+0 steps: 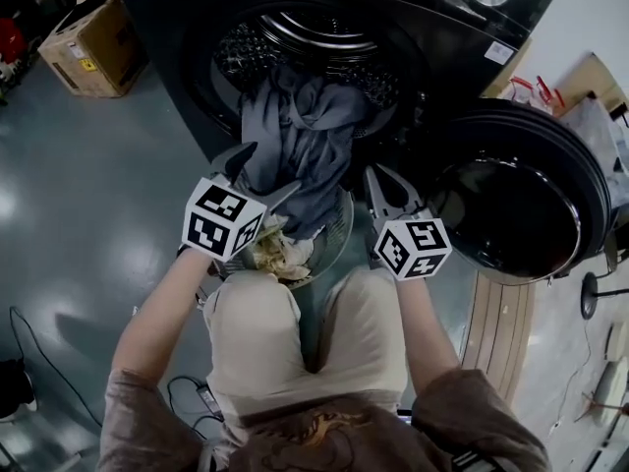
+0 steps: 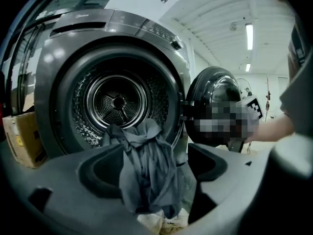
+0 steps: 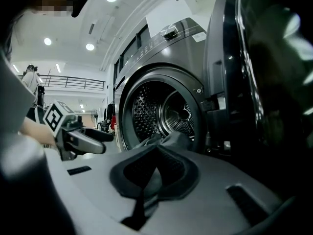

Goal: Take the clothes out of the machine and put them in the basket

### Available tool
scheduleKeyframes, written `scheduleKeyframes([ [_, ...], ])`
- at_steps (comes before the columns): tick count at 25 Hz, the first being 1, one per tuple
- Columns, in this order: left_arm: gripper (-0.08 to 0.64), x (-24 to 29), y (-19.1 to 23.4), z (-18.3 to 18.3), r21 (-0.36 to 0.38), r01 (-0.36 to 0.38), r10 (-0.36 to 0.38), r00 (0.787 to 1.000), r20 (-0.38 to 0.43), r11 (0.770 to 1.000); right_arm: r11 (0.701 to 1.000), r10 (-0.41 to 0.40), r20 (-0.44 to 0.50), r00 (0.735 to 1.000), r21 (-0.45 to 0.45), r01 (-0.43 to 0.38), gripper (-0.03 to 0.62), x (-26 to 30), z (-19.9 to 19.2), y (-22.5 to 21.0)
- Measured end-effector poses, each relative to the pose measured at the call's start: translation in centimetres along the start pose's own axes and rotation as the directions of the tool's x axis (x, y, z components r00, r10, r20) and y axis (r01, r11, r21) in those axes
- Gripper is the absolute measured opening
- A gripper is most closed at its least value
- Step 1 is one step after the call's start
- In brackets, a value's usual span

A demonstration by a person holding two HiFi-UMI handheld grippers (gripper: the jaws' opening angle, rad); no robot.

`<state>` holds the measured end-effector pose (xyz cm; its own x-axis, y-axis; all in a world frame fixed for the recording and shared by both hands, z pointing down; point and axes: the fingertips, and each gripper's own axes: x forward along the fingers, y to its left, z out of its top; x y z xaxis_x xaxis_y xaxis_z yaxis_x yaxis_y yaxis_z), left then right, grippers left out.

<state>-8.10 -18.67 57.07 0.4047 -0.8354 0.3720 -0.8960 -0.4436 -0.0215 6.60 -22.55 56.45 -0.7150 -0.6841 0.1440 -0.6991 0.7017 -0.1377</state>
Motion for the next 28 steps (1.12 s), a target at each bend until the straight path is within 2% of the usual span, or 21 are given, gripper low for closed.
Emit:
scheduleKeyframes([
  [3,0.433,4.4,1.5,-0.2,0.012,-0.013,0.013,1.000,-0.020,1.000,1.000,0.006,-0.001,1.000,-0.008,-0.006,-0.003,-0.4,0.0,0.5],
  [7,0.446,9.9,4.3,-0.2,-0.053,-0.060,0.058,0.998,-0.040,0.997,1.000,0.000,-0.010,1.000,-0.016,0.000,-0.003,-1.1,-0.1,0.6],
  [9,0.446,12.0,5.8,-0.1,-0.062,-0.099,0.096,0.994,-0.053,0.993,1.000,-0.008,-0.012,1.000,-0.018,0.008,-0.003,-1.5,0.0,0.5],
  [15,0.474,17.1,8.6,-0.8,0.047,-0.199,0.203,0.972,-0.115,0.979,0.999,-0.039,-0.018,0.999,-0.007,0.039,-0.003,-2.4,-0.1,-0.4],
  [18,0.474,18.3,9.5,-3.1,0.010,-0.204,0.202,0.956,-0.215,0.979,0.999,-0.045,-0.016,0.999,-0.010,0.045,-0.003,-2.4,0.0,-0.6],
  [20,0.472,18.8,9.5,-3.7,-0.041,-0.173,0.159,0.961,-0.227,0.984,0.999,-0.048,-0.016,0.999,-0.011,0.048,-0.003,-2.3,0.1,-0.8],
  [21,0.453,19.0,9.3,-3.5,-0.055,-0.147,0.133,0.968,-0.212,0.988,0.999,-0.051,-0.017,0.999,-0.009,0.050,-0.003,-2.2,0.0,-0.9],
  [22,0.400,19.0,9.1,-3.2,-0.062,-0.126,0.112,0.973,-0.201,0.990,0.999,-0.053,-0.017,0.998,-0.008,0.053,-0.003,-2.2,0.0,-1.1],
  [24,0.254,18.6,8.5,-2.8,-0.074,-0.103,0.087,0.977,-0.195,0.992,0.999,-0.052,-0.019,0.998,-0.007,0.052,-0.003,-2.1,-0.1,-1.1],
  [26,0.145,17.9,8.0,-2.6,-0.097,-0.090,0.070,0.979,-0.193,0.991,0.999,-0.042,-0.023,0.999,-0.012,0.042,-0.003,-2.0,-0.2,-0.7],
  [28,0.093,16.8,7.3,-2.5,-0.127,-0.060,0.038,0.984,-0.171,0.990,0.999,-0.034,-0.027,0.999,-0.017,0.033,-0.003,-2.1,-0.3,-0.4],
])
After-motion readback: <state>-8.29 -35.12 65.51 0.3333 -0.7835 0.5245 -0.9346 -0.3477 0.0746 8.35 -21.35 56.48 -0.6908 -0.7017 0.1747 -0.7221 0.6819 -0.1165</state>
